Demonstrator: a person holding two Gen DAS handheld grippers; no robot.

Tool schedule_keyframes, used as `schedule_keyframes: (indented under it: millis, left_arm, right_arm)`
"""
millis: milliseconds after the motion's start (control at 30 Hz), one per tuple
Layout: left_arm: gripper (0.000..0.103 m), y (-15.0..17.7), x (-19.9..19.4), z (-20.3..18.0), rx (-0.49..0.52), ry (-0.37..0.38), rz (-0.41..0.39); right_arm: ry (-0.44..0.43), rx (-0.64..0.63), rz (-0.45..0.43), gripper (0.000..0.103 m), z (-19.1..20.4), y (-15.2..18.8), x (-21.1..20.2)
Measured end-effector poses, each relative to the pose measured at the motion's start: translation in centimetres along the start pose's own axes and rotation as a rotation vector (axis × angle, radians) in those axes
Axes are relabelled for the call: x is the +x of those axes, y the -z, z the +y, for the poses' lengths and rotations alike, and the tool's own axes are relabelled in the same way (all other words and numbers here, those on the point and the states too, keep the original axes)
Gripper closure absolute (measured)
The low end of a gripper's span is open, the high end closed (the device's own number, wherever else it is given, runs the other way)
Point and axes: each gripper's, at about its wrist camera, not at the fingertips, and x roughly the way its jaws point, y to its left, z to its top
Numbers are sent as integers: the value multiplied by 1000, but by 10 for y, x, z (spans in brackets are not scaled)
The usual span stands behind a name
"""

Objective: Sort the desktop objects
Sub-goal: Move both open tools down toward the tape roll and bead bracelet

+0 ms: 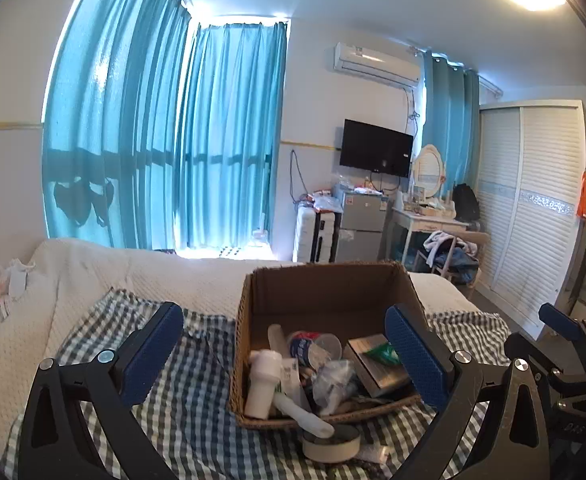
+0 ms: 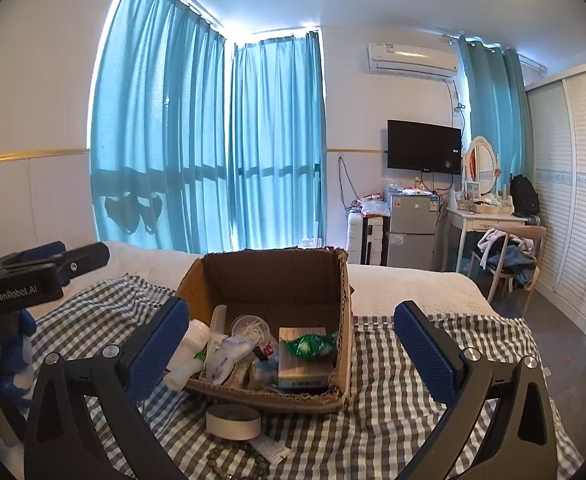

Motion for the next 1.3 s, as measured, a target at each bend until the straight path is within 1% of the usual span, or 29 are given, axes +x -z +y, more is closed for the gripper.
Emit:
schedule_keyframes:
  millis: [167,267,500,567,633,667,733,867,933,1000,1200,1267,1300]
  left_arm:
    - [0,16,-1,-5,14,-27,23]
    - [0,27,3,-3,2,-16,50]
    - [0,52,15,-5,11,-13,114]
    - [0,62,22,-7,14,-16,139]
    - [0,71,28,-7,11,-21,162]
    - [0,77,31,-8,8,-20,174]
    - [0,87,37,-10,10,-12,201]
    - [0,114,49,-16,6,3,261]
    - [0,130,59,-20,7,15,308]
    - [0,143,70,-23,-4,32,352]
    - [0,165,91,-31,-7,62,402]
    - [0,171,98,-34,-19,71,419]
    - [0,174,102,-34,-26,75,428]
  right_arm:
    - [-4,-14,30,0,3,15,-1]
    - [-14,-10,63,0,2,28,2]
    - [-41,-21,173,1,5,61,21]
    - [-47,-30,198,3,8,70,27]
    - [-65,-35,239,10,12,83,34]
    - [-71,-38,256,11,14,87,37]
    - [-93,-33,303,18,18,101,44]
    - [-128,-17,386,26,26,127,56]
    - [-143,-15,431,41,29,139,64]
    - [-151,-9,469,42,30,151,71]
    - [-162,41,548,43,27,175,87]
    - [-158,57,565,45,24,180,91]
    - [-155,68,577,48,21,182,94]
